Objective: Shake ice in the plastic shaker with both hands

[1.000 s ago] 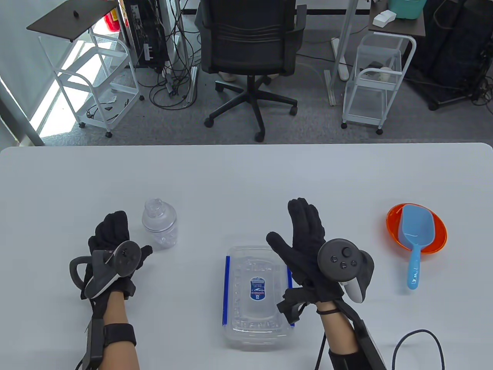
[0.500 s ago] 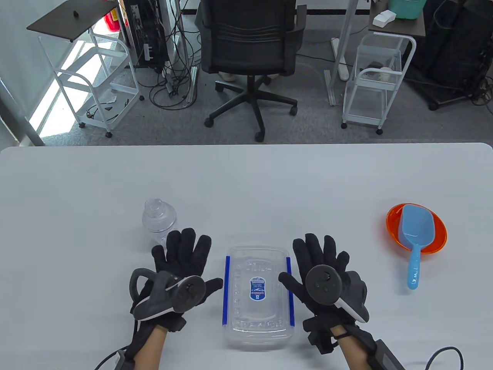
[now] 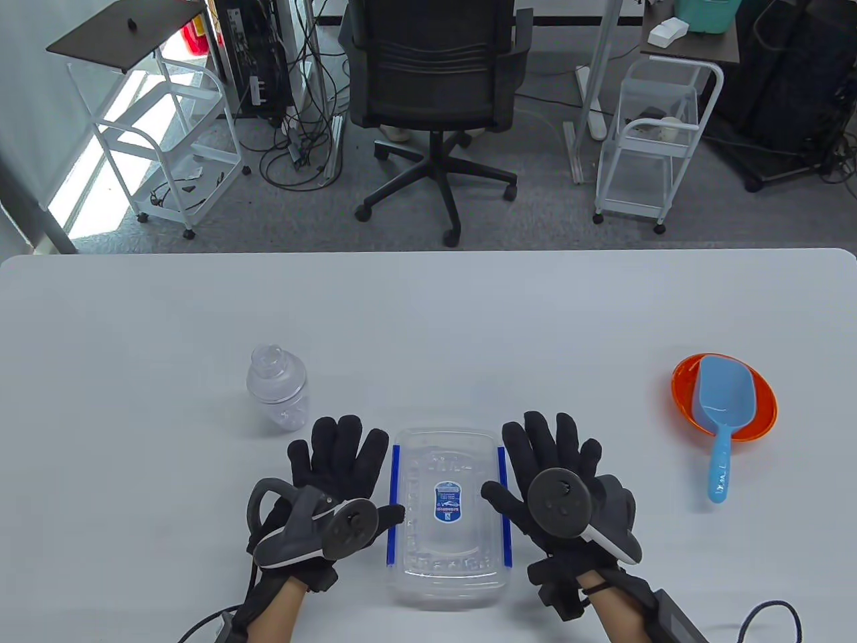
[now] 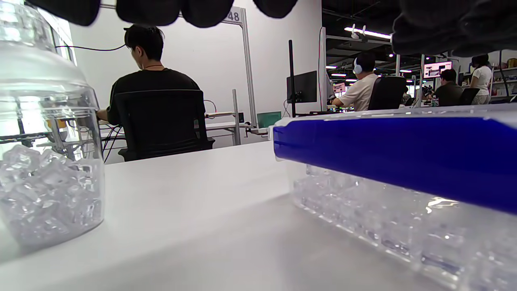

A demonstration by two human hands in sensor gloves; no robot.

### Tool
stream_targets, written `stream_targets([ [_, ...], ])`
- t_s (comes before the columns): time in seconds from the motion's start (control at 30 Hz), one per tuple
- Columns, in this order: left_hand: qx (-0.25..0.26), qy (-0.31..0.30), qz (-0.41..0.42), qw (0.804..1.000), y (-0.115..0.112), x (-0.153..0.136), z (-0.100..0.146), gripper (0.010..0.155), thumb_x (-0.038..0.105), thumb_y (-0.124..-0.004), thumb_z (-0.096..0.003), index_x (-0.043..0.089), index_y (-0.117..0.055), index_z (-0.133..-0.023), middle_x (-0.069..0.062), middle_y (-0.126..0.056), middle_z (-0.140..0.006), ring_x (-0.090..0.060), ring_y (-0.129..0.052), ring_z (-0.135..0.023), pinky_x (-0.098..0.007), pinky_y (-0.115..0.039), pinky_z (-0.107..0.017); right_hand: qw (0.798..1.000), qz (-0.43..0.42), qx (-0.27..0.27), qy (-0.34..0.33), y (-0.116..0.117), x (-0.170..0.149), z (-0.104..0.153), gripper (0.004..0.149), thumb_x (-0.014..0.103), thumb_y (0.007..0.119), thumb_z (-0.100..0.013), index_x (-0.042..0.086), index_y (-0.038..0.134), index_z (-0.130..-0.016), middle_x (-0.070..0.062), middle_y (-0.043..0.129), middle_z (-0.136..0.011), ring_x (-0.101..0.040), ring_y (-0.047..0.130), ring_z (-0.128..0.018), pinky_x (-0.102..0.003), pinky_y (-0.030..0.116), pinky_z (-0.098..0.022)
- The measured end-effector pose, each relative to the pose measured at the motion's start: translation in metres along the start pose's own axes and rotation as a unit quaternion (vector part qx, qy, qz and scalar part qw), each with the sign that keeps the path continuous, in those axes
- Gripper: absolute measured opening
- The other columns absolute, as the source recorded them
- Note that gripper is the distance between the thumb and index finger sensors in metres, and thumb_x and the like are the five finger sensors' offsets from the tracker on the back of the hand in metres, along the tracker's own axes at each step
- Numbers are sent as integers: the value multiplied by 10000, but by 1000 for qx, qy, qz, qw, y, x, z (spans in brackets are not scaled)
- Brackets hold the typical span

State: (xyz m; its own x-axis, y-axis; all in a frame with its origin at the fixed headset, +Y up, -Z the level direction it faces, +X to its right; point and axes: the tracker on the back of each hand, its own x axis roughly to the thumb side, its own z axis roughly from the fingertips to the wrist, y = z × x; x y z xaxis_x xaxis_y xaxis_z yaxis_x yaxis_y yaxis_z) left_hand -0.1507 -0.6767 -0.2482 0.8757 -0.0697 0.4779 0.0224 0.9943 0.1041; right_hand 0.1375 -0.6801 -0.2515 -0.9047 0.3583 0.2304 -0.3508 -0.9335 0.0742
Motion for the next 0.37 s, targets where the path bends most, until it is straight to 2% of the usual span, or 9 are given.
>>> stream_targets([
  [0.37,9,10,16,1000,0,-4,2,934,704,-521,-570,95,-191,-1197,-377,-230,-1216,-694,-349,-1054,-815,-461,-657,1000,-7,-3,7,0,-1,0,805,570,595,-568,154,248,-1164,-211,190,-1225,-565,96,-1037,-760,138,-639],
])
